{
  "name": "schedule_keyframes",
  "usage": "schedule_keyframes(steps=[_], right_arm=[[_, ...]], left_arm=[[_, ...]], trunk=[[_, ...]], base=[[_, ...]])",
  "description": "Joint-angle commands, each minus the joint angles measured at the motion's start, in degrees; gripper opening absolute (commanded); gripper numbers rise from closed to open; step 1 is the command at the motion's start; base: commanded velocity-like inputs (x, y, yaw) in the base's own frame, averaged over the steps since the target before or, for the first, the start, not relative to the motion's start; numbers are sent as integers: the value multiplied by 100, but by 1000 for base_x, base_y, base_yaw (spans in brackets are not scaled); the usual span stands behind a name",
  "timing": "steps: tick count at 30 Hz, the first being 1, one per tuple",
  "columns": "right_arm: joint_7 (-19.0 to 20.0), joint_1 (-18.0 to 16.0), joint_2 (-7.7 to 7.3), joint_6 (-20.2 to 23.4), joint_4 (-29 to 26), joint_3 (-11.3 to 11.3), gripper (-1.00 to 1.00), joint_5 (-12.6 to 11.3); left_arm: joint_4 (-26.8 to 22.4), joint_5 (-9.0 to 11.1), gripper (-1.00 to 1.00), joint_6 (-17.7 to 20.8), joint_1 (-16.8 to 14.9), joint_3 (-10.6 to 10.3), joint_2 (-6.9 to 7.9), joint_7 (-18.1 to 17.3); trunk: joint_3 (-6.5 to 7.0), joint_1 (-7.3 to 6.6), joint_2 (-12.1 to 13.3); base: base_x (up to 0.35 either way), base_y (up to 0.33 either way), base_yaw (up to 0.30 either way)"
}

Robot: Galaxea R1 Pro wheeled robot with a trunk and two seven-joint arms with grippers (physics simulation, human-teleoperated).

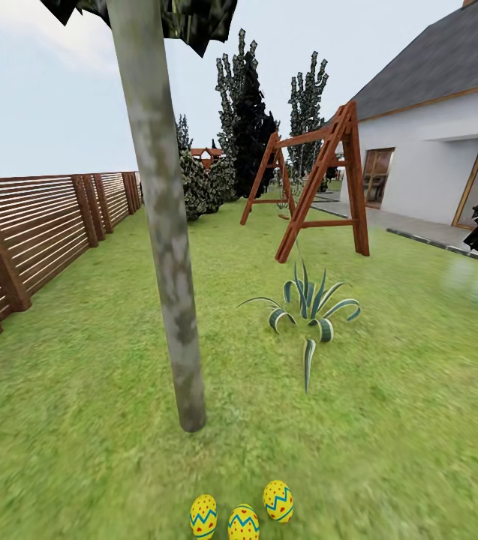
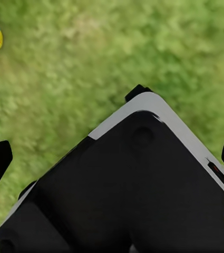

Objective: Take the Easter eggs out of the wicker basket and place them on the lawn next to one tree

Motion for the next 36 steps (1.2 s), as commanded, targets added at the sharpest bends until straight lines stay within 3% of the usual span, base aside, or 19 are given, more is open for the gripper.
schedule_keyframes(steps=[1,36], right_arm=[[16,-1,12,36,1,5,100,-59],[16,-1,71,37,67,-13,100,-75]], left_arm=[[1,53,100,-20,-3,-46,2,25],[0,45,100,-9,-3,-31,0,34]], trunk=[[-9,3,-9],[-9,3,-9]], base=[[0,0,0],[0,0,0]])
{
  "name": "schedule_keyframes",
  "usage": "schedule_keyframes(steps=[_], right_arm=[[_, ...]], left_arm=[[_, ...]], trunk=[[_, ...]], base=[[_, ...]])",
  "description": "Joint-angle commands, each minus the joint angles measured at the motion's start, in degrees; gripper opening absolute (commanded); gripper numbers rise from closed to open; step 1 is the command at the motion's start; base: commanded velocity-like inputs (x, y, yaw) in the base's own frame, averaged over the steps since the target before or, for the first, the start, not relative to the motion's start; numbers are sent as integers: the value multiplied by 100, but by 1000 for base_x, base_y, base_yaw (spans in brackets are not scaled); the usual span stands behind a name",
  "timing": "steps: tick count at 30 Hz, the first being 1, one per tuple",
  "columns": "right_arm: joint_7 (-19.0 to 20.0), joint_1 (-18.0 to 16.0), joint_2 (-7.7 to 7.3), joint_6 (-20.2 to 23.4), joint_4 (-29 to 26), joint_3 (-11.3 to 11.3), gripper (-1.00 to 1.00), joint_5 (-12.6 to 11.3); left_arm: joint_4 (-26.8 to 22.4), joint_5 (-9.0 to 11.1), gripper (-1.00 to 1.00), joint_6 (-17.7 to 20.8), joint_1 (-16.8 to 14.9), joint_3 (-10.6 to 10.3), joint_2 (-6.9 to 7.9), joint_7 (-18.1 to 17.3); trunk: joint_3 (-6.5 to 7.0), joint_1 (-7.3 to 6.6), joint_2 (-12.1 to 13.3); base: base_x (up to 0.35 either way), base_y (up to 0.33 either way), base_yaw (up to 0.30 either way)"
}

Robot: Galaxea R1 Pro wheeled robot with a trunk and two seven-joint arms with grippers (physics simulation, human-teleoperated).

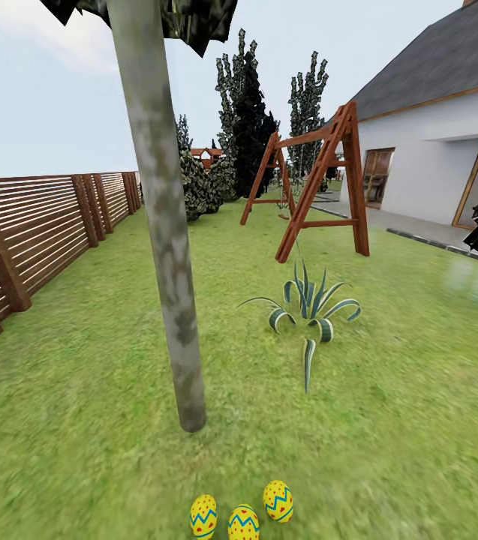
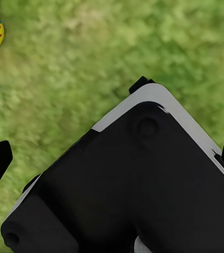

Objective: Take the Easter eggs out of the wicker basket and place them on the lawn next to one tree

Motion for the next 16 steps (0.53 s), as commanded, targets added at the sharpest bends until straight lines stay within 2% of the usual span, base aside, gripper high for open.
schedule_keyframes(steps=[1,16], right_arm=[[15,-1,-1,35,-7,8,100,-60],[15,-1,-1,32,-7,7,100,-60]], left_arm=[[1,52,100,-21,-4,-49,0,25],[1,50,100,-21,-4,-49,0,25]], trunk=[[-9,3,-9],[-9,3,-9]], base=[[0,0,0],[0,0,0]])
